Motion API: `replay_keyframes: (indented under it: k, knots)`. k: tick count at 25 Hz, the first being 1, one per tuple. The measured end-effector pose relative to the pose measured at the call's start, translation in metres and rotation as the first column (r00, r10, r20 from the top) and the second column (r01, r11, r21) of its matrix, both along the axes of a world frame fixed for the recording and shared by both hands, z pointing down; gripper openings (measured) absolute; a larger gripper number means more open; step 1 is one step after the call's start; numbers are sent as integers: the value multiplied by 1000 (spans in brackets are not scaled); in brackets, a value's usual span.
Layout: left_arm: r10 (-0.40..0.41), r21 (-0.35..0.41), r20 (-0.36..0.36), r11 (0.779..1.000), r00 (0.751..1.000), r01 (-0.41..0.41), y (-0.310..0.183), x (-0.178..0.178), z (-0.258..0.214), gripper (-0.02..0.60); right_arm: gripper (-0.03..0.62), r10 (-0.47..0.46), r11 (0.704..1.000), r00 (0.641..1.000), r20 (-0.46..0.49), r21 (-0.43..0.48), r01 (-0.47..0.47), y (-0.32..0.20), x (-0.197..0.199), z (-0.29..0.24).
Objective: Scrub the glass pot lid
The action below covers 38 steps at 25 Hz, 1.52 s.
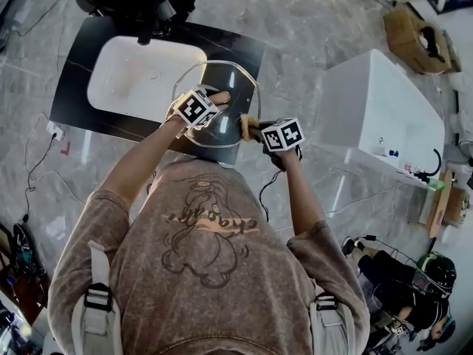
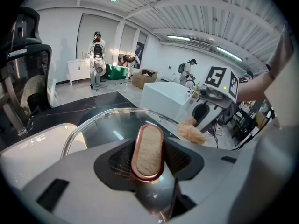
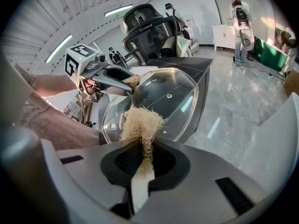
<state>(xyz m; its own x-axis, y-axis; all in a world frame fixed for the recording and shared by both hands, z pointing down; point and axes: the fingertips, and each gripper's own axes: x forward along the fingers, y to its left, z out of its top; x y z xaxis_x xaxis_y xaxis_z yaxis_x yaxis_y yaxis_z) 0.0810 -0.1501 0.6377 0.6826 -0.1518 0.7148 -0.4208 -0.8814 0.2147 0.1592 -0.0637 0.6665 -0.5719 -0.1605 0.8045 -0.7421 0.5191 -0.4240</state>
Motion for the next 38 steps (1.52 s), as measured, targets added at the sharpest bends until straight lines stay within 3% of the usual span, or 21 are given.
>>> replay_keyframes:
  k: [13,18,38]
  knots:
    - [9,-3,-4,1000,1000,-9,1,3,-1,192,40,-5,1000,998,-60,-27,3,-39,32,1]
    - [17,-6,-8,1000,1000,-17,1,4,0,192,40,19,1000,992,-126,0,-20,-66,45,1]
    - [20,-12,-17,1000,1000,-20,0,2,0,192,40,-87,996,955,-282,11,94,-170,27,3]
